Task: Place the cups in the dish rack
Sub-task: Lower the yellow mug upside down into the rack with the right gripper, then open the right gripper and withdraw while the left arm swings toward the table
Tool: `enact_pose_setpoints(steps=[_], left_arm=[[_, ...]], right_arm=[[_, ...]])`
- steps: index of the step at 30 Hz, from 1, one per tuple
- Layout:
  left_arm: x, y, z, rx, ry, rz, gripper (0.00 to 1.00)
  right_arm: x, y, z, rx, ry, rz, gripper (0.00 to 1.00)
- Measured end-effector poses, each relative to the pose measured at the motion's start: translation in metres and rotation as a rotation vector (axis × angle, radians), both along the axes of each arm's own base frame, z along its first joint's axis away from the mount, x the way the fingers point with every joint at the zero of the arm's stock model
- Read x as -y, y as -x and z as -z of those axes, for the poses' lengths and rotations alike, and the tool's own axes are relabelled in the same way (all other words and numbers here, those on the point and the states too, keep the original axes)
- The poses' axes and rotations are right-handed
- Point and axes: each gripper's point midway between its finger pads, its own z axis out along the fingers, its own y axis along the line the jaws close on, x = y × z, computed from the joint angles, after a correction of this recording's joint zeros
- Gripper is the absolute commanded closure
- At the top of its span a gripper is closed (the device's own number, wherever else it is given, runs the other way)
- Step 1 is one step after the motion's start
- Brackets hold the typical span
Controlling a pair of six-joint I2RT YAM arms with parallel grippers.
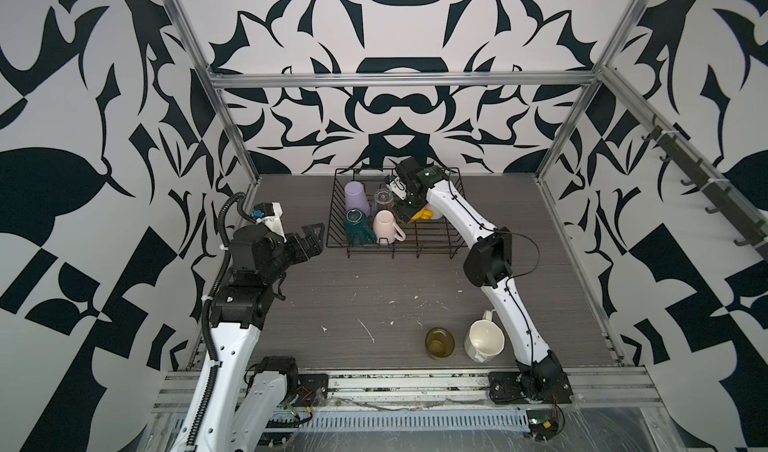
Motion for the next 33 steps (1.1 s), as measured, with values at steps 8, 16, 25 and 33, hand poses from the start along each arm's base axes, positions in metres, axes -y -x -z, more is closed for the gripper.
enact_pose_setpoints(steps=[8,16,25,33], left_arm=[[0.0006,0.0001,0.0000,0.000,0.001,0.004,0.01],[0.0012,0.0003,0.0000,-0.001,0.003,0.007,0.01],[0.0027,0.0005,0.0003,-0.003,0.006,0.015,0.01],[0.0031,0.0004,-0.0004,0.000,0.007,0.018,0.01]], right_arm=[[-0.0005,0.0003,0.0001,-0.001,-0.003,-0.001,0.19],[-0.0007,0.0003,0.0000,-0.002,-0.004,-0.001,0.10],[-0.0036,-0.0039,-0.0024,0.017,-0.019,0.000,0.09],[-0.0041,-0.0044,-0.0027,0.019,-0.020,0.000,0.09]])
